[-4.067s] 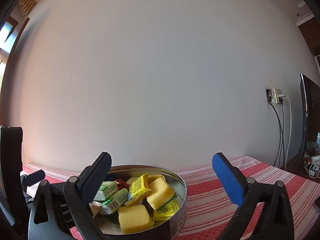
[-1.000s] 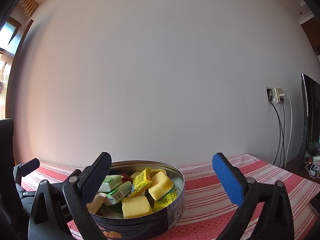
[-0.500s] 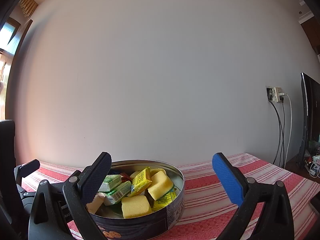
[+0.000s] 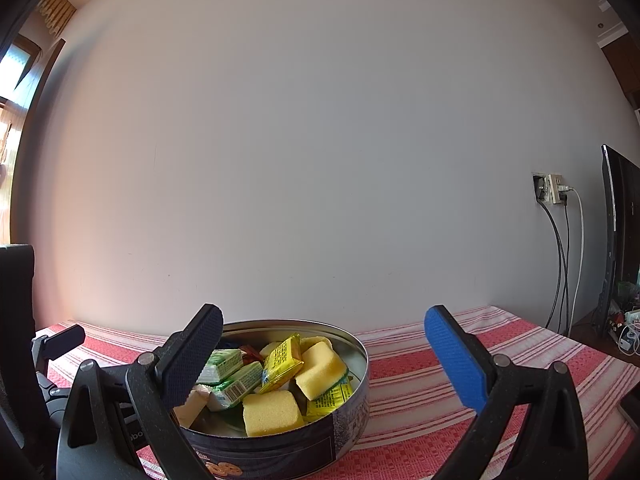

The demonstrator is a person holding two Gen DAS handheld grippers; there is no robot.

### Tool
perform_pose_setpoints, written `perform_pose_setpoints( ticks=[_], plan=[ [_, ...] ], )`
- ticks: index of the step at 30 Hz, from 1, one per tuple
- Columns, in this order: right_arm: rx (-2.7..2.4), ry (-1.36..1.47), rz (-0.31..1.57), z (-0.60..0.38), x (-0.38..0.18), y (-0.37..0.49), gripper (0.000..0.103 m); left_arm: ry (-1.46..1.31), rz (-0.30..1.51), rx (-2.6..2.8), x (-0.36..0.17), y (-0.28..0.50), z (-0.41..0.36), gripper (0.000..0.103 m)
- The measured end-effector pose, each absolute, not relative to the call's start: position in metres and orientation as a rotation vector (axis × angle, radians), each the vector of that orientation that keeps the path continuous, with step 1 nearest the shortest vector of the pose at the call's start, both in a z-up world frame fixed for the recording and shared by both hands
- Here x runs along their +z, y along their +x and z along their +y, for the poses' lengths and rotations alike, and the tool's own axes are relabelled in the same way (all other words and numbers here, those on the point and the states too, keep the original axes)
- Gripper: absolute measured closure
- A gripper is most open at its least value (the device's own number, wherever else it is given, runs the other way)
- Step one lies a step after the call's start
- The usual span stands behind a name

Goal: Organize objects

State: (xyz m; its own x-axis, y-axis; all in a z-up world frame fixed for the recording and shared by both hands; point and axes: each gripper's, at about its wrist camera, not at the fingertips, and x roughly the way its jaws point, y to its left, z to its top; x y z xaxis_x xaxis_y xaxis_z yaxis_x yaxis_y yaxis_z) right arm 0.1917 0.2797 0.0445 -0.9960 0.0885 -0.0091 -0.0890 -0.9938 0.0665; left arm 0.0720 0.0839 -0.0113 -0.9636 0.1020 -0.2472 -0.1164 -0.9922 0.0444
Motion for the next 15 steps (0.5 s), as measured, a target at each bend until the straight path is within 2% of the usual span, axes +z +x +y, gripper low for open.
perform_pose_setpoints(
  ticks=[15],
  plan=[
    [3.048, -0.01, 0.104, 0.279, 0.0448, 0.1918, 0.001, -0.4, 0.094, 2.996, -0.0136, 0.0676, 0.0853, 0.0]
  ],
)
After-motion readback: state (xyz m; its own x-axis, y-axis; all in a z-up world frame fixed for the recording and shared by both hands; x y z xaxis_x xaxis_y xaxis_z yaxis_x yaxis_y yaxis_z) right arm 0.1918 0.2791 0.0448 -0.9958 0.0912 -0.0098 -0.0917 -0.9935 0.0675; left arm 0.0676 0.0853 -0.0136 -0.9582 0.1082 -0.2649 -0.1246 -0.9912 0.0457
